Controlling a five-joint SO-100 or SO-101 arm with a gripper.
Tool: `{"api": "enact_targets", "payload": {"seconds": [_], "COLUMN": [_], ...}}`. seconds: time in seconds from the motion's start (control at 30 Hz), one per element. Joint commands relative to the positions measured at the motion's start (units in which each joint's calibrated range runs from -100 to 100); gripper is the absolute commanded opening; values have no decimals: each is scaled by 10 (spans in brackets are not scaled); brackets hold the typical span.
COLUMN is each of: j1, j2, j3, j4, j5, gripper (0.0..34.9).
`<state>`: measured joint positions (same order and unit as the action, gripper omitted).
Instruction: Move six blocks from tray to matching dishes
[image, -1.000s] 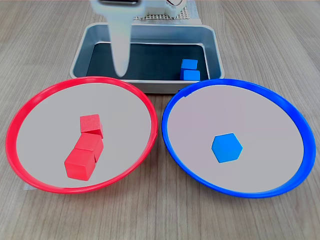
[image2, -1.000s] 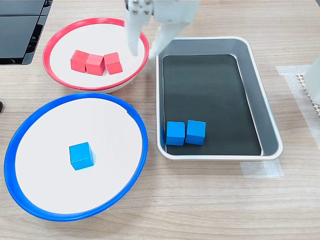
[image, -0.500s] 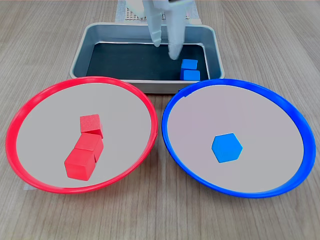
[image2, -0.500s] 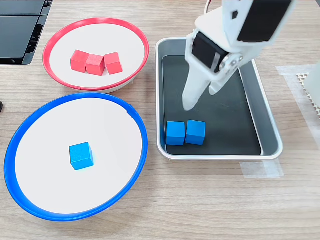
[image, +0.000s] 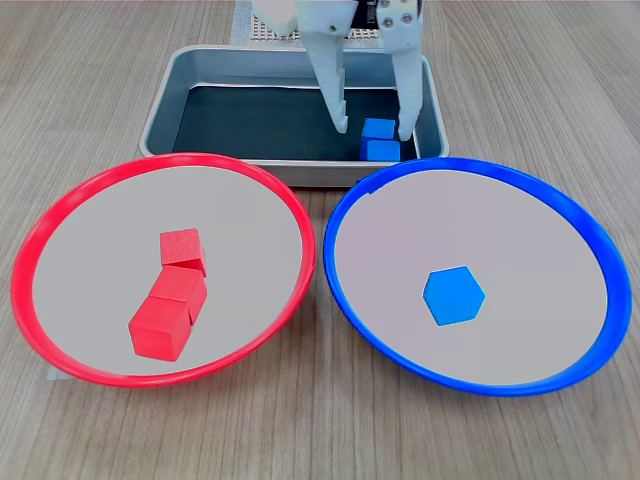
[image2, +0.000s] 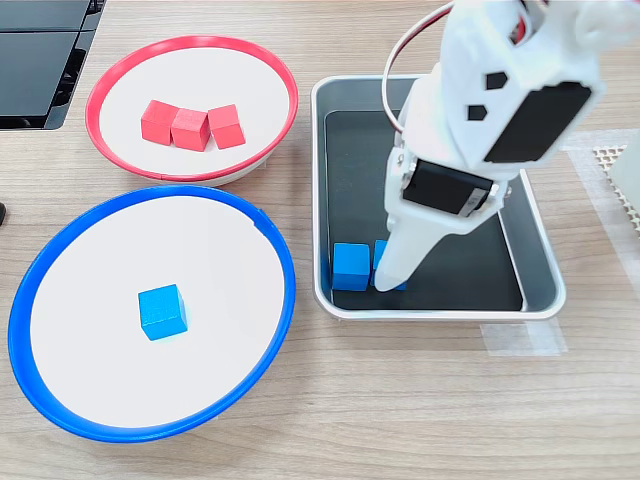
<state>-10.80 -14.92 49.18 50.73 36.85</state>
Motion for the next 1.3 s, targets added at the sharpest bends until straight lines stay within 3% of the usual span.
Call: {"api": "enact_targets", "payload": {"seconds": [0.0,0.03,0.1,0.13,0.2,0.33,0.4,0.5,0.7,0.73,0.77,0.83,0.87,0.93,1.0,1.07,1.1,1.13,1.2,1.27], "j1": [2,1,-3,-2,13,0,-10,-37,-52,-53,-53,-53,-53,-53,-51,-44,-39,-33,-17,4], "j2": [11,14,18,14,-2,4,17,95,249,263,273,280,280,268,243,204,175,144,92,48], "j3": [14,17,20,12,-59,-210,-264,-388,-484,-487,-486,-475,-468,-455,-435,-401,-377,-348,-297,-250], "j4": [-37,-44,-49,-33,94,190,178,91,-35,-43,-54,-62,-65,-64,-55,-35,-22,-2,27,54], "j5": [10,11,11,11,21,-31,-61,-127,-147,-142,-139,-129,-127,-126,-126,-118,-110,-98,-68,-33], "gripper": [158,137,7,4,3,2,2,2,3,12,50,178,207,216,190,142,110,32,5,4]}}
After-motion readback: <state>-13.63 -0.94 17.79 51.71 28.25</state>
